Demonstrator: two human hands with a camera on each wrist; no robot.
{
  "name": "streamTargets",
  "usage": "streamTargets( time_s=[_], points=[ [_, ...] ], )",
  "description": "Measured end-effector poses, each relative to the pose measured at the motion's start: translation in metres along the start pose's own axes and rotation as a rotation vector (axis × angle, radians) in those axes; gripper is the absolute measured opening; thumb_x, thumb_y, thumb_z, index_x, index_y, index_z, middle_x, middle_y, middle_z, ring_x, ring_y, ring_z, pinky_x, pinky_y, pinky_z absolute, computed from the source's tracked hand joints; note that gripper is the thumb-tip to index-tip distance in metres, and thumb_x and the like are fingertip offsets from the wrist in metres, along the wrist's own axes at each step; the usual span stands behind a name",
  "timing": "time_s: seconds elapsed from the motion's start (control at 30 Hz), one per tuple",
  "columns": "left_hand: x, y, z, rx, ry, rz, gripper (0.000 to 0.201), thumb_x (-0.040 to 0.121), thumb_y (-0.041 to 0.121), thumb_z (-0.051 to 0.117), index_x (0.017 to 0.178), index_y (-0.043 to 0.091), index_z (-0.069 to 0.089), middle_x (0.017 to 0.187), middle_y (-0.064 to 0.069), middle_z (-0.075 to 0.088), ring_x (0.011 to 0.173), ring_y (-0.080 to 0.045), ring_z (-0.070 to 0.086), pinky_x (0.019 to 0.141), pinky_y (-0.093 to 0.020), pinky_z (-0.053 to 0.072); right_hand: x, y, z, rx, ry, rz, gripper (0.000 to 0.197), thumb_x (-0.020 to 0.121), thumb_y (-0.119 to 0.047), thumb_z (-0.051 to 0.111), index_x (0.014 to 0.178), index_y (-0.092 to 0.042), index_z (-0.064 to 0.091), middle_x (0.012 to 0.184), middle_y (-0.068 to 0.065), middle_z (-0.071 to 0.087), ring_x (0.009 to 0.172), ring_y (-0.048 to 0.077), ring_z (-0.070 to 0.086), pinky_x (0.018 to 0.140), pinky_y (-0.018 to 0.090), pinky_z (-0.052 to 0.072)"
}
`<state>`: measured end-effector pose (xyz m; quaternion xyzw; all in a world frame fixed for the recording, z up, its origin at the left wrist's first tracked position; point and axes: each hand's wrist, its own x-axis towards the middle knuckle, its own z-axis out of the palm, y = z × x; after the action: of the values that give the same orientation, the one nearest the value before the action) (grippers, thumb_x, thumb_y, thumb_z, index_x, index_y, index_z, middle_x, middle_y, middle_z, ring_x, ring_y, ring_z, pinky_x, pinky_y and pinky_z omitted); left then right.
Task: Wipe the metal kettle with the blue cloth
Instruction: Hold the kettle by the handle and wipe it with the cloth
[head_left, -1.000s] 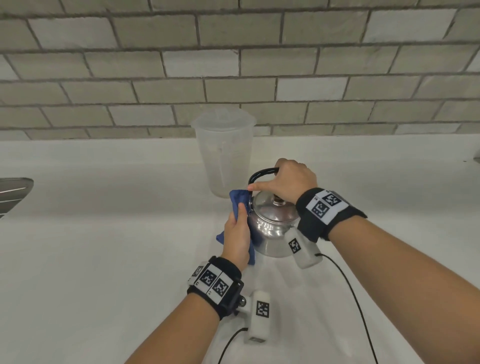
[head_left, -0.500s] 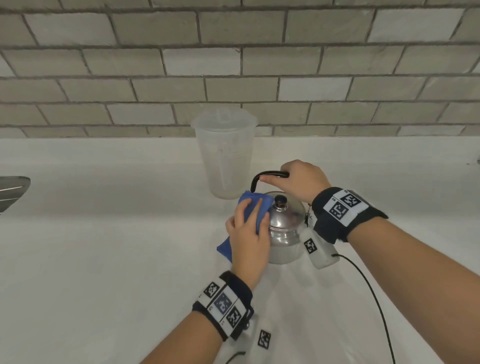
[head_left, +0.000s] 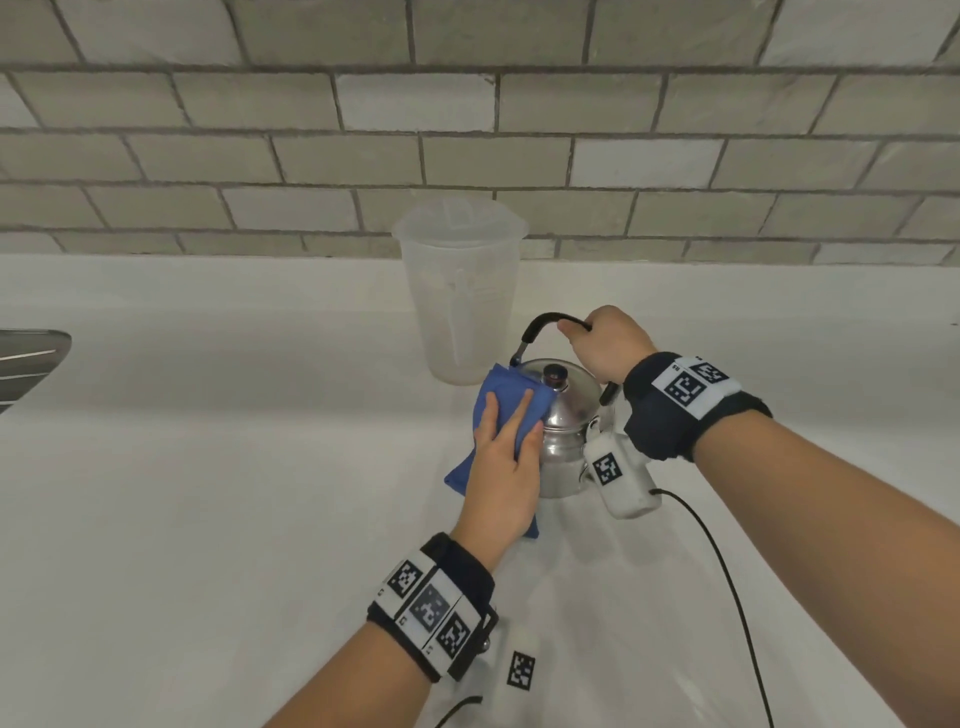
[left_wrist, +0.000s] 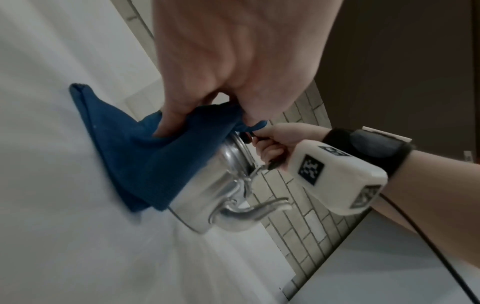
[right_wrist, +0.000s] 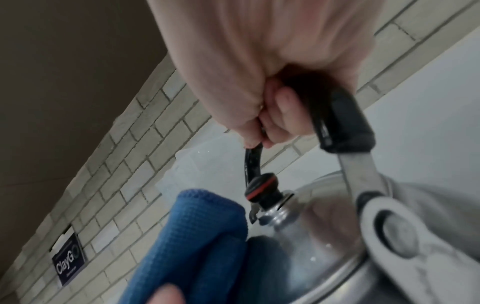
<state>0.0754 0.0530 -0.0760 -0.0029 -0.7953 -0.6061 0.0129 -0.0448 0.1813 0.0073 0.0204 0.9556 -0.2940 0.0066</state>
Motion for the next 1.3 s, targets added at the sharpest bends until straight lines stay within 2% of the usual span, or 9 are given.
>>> streamTargets(
  time_s=[0.2,0.37,0.5,0.67,0.77,1.0,1.1,1.2,1.3],
  points=[
    [-0.005,-0.007,0.003,0.095,-0.015,0.053,0.046,0.105,0.029,0.039,0.150,0.036,0.035,0.166,0.011,-0.002,0.154,-0.023,0.000,0.121,-0.035,0.017,-0.003,-0.003,0.001,0.288,-0.027,-0.038,0.009,0.099,-0.018,0.041,0.108,-0.014,0.040,0.070,0.005,0.044,0.056,0.017,0.044,0.056,0.030,0.042],
    [0.002,-0.007,-0.011,-0.064,0.066,0.032,0.041,0.105,0.026,0.042,0.144,0.037,0.039,0.164,0.008,0.020,0.149,-0.011,0.023,0.100,0.000,0.023,-0.018,0.008,-0.034,0.378,-0.381,-0.294,0.041,0.094,0.009,0.026,0.104,-0.005,0.063,0.107,0.010,0.058,0.088,0.019,0.062,0.080,0.018,0.054],
    [0.016,-0.008,-0.008,-0.166,0.140,-0.038,0.047,0.105,0.034,0.037,0.152,0.029,0.034,0.157,0.001,0.036,0.141,-0.018,0.039,0.116,-0.034,0.031,-0.012,0.018,-0.054,-0.176,-0.417,-0.598,0.050,0.083,0.016,0.038,0.108,-0.020,0.061,0.122,-0.001,0.053,0.108,0.010,0.053,0.102,0.026,0.042],
    [0.009,-0.002,0.009,-0.146,0.184,-0.073,0.051,0.106,0.030,0.033,0.156,0.031,0.020,0.166,0.000,0.009,0.150,-0.018,0.018,0.115,-0.020,0.014,-0.014,0.024,-0.044,-0.629,-0.265,-0.715,0.035,0.070,-0.001,0.058,0.088,-0.021,0.036,0.151,0.003,0.024,0.062,0.030,0.049,0.059,0.034,0.044],
    [0.004,-0.005,0.017,-0.165,0.209,-0.079,0.052,0.107,0.026,0.033,0.156,0.032,0.017,0.167,0.004,0.001,0.151,-0.014,0.014,0.109,-0.016,0.015,-0.012,0.037,-0.039,-0.628,-0.224,-0.717,0.034,0.069,-0.002,0.057,0.087,-0.019,0.034,0.158,0.004,0.017,0.064,0.030,0.048,0.060,0.030,0.034],
    [-0.015,-0.007,0.023,-0.311,0.274,-0.170,0.053,0.106,0.028,0.037,0.156,0.028,0.022,0.159,0.007,0.032,0.136,-0.007,0.039,0.095,0.000,0.031,-0.026,0.044,-0.035,-0.543,-0.143,-0.810,0.032,0.075,-0.013,0.062,0.085,-0.022,0.033,0.152,0.006,0.030,0.145,0.023,0.021,0.106,0.038,0.029],
    [-0.022,-0.002,0.024,-0.323,0.274,-0.198,0.052,0.106,0.028,0.038,0.156,0.028,0.023,0.143,0.009,0.047,0.122,-0.005,0.049,0.097,-0.013,0.035,-0.031,0.037,-0.032,-0.519,-0.111,-0.812,0.028,0.074,-0.019,0.063,0.086,-0.023,0.038,0.127,0.001,0.049,0.143,0.020,0.024,0.115,0.043,0.022],
    [-0.027,0.001,0.026,-0.318,0.267,-0.193,0.050,0.105,0.030,0.039,0.154,0.030,0.027,0.141,-0.004,0.056,0.124,-0.019,0.056,0.106,-0.029,0.040,-0.033,0.023,-0.027,-0.507,-0.023,-0.803,0.022,0.071,-0.023,0.063,0.086,-0.019,0.047,0.095,-0.001,0.049,0.098,0.020,0.047,0.108,0.044,0.030],
    [-0.029,0.002,0.023,-0.301,0.257,-0.193,0.044,0.105,0.027,0.039,0.148,0.022,0.043,0.114,-0.004,0.068,0.103,-0.016,0.063,0.085,-0.014,0.046,-0.031,0.017,-0.019,-0.554,0.026,-0.753,0.022,0.069,-0.020,0.062,0.086,-0.019,0.048,0.088,-0.005,0.040,0.092,0.021,0.046,0.116,0.044,0.019]
  ],
)
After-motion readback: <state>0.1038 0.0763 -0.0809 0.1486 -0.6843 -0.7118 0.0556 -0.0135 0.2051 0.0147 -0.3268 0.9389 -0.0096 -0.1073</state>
